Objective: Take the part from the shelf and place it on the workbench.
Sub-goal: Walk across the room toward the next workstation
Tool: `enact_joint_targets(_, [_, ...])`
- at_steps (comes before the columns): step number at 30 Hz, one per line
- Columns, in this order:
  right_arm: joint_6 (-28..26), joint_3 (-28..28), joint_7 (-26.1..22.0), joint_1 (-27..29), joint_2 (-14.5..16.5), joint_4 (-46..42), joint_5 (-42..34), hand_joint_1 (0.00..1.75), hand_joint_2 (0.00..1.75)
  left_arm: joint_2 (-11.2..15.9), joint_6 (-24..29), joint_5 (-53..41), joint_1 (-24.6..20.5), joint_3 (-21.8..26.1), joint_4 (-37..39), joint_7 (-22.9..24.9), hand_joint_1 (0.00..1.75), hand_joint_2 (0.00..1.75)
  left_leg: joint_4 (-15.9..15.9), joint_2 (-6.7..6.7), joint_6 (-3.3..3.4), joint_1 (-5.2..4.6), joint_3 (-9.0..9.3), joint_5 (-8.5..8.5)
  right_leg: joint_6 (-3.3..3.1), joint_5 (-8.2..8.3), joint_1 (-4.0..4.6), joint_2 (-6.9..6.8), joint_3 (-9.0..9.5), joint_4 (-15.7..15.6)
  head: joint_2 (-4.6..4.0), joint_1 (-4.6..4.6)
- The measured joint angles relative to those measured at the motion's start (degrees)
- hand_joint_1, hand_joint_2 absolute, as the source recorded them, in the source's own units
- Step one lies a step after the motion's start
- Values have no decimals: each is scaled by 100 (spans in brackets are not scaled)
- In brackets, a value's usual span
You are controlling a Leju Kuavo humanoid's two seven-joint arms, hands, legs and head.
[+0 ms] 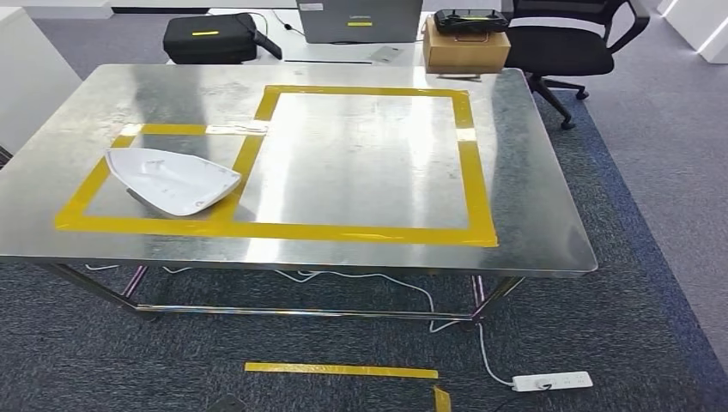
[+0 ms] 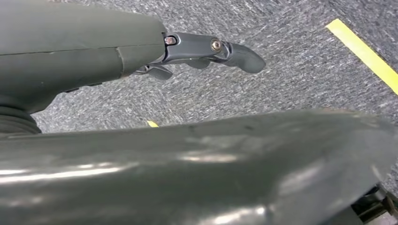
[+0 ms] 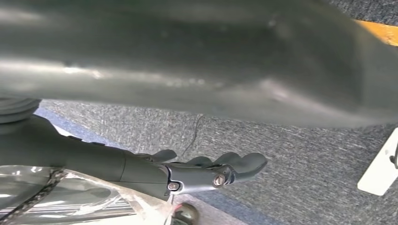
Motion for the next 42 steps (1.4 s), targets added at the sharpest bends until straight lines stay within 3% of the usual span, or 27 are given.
enact_joint_targets(12, [24,0,139,-2,-12,0,88,0,0,-26,-245,35,-41,0,0,226,0,0,3,0,2,-2,3,-2,1,1,-2,0,4,-2,0,-1])
enact_joint_targets(18, [27,1,153,-3,-12,1,93,0,0,-26,-308,83,-60,1,0,287,0,0,26,-2,64,-34,19,-44,45,-14,-34,-4,35,-9,0,-2])
enact_joint_targets(22, [27,1,153,-3,-12,2,93,0,0,-32,-339,96,-66,9,0,345,0,0,-1,-1,138,-46,55,-10,118,-11,-62,-7,65,-13,0,-4])
enact_joint_targets(24, [26,0,155,-4,-19,2,92,0,0,-44,-362,108,-81,13,0,372,0,0,-86,8,190,-14,89,54,154,-199,-58,-10,4,163,0,9])
enact_joint_targets(27, [26,1,157,-5,-28,2,92,0,0,-67,-388,126,-101,17,0,383,0,0,-126,19,222,4,70,99,207,-829,-69,-17,-353,1159,0,25])
enact_joint_targets(28, [26,1,157,-3,-29,4,92,0,0,-74,-391,128,-102,19,0,382,0,0,-124,21,215,5,54,110,226,-950,-80,-18,-439,1449,0,23])
enact_joint_targets(29, [25,1,159,-1,-32,6,92,0,0,-79,-390,128,-101,19,0,381,0,0,-121,23,201,8,39,123,242,-965,-94,-20,-434,1554,0,22])
enact_joint_targets(30, [25,1,160,0,-38,8,92,0,0,-84,-390,128,-101,20,0,380,0,0,-116,22,182,17,21,139,258,-868,-109,-24,-308,1415,0,22])
enact_joint_targets(32, [24,1,162,-16,-51,8,92,0,0,-92,-390,127,-103,21,0,375,0,0,-90,16,128,38,-16,169,296,-570,-151,-32,196,607,0,26])
enact_joint_targets(34, [24,1,158,-44,-56,10,93,0,0,-93,-391,125,-110,24,0,365,0,0,-51,6,49,32,-51,188,263,-402,-164,3,549,8,0,19])
enact_joint_targets(37, [22,1,154,-53,-55,14,95,0,0,-92,-386,107,-119,25,0,344,0,0,-27,-10,-71,21,-78,207,103,-411,-152,27,515,-58,0,1])
enact_joint_targets(38, [22,1,154,-49,-54,16,95,0,0,-87,-386,102,-114,26,0,342,0,0,-37,-11,-84,28,-83,198,86,-418,-151,21,499,-51,0,-4])
enact_joint_targets(40, [20,-1,153,-38,-53,22,95,0,0,-77,-388,97,-101,26,0,341,0,0,-54,-7,-33,33,-84,138,68,-393,-155,8,481,-57,0,-18])
enact_joint_targets(42, [18,-3,153,-37,-53,26,95,0,0,-73,-389,97,-99,26,0,341,0,0,-60,-3,103,29,-84,117,47,-371,-142,-3,478,-56,0,-28])
